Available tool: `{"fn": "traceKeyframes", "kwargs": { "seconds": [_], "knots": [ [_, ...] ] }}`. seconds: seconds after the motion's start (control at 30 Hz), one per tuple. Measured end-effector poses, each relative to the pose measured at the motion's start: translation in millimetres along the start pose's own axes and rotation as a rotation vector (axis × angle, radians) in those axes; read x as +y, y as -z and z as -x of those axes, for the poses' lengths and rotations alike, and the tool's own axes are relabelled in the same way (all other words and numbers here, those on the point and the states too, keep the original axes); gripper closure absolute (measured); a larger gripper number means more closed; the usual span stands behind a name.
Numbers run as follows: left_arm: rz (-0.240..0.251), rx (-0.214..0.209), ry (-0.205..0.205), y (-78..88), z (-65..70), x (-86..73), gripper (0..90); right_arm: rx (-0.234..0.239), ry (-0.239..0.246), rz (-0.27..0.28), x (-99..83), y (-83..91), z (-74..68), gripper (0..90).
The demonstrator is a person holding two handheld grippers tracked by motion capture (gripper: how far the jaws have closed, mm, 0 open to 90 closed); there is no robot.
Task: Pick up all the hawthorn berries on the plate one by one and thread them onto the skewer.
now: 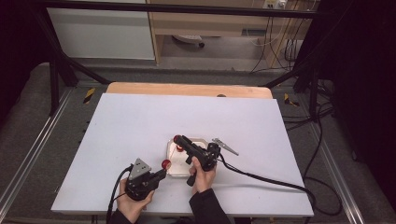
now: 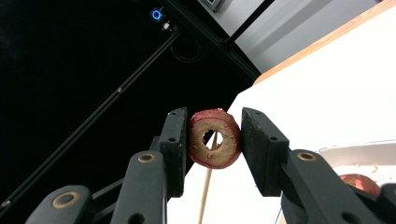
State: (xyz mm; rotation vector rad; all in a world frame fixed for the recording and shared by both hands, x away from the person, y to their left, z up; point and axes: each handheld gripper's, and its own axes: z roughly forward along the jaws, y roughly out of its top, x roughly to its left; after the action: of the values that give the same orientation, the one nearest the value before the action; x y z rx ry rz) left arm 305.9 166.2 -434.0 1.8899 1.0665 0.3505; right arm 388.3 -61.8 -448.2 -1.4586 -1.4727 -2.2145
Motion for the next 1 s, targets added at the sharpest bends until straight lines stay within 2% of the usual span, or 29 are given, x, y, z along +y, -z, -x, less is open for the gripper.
{"fn": "traceKeyframes", "kwargs": {
  "seconds": [0.03,0.07,0.17,0.23,0.27,0.4,0.53,0.73,0.83,0.93,0.97,1.0],
  "knots": [
    [-0.002,-0.003,0.008,-0.7,0.1,-0.4,88.1,0.000,0.002,-0.001,-0.6,0.2,-0.1,62.7],
    [0.012,-0.023,-0.007,-2.9,-1.0,-0.1,88.1,0.001,0.002,0.000,-1.0,0.3,-0.5,62.8],
    [0.008,-0.005,0.014,-1.0,1.5,-1.6,88.2,0.004,0.008,0.007,-1.7,1.5,-2.3,62.8],
    [0.011,-0.002,0.015,-0.7,1.7,-1.9,88.3,0.005,0.011,0.008,-1.7,2.1,-2.9,62.9],
    [0.023,-0.011,-0.001,-1.9,0.9,-1.8,88.3,0.007,0.014,0.008,-1.5,2.0,-2.9,62.9],
    [0.033,-0.013,0.000,-3.3,3.4,-3.1,88.1,0.019,-0.019,0.011,-2.1,1.7,-1.8,63.0],
    [0.038,-0.010,0.019,-6.1,5.3,-4.7,88.0,0.039,-0.058,0.032,-3.6,0.5,0.6,63.1],
    [0.049,-0.004,0.051,-5.5,6.6,-6.8,88.4,0.046,-0.059,0.044,0.2,0.7,-1.1,63.2],
    [0.076,0.002,0.041,-3.8,7.0,-5.4,88.6,0.046,-0.052,0.024,-1.3,1.2,-1.4,63.2],
    [0.077,0.001,0.056,-3.9,7.6,-4.5,88.5,0.043,-0.049,0.004,-6.7,1.0,0.0,63.2],
    [0.063,0.009,0.076,-3.0,8.9,-5.1,88.5,0.040,-0.045,-0.005,-8.7,0.7,0.3,63.2],
    [0.075,0.009,0.061,-4.5,7.5,-4.2,88.5,0.039,-0.043,-0.017,-10.6,0.2,0.3,63.2]
  ]
}}
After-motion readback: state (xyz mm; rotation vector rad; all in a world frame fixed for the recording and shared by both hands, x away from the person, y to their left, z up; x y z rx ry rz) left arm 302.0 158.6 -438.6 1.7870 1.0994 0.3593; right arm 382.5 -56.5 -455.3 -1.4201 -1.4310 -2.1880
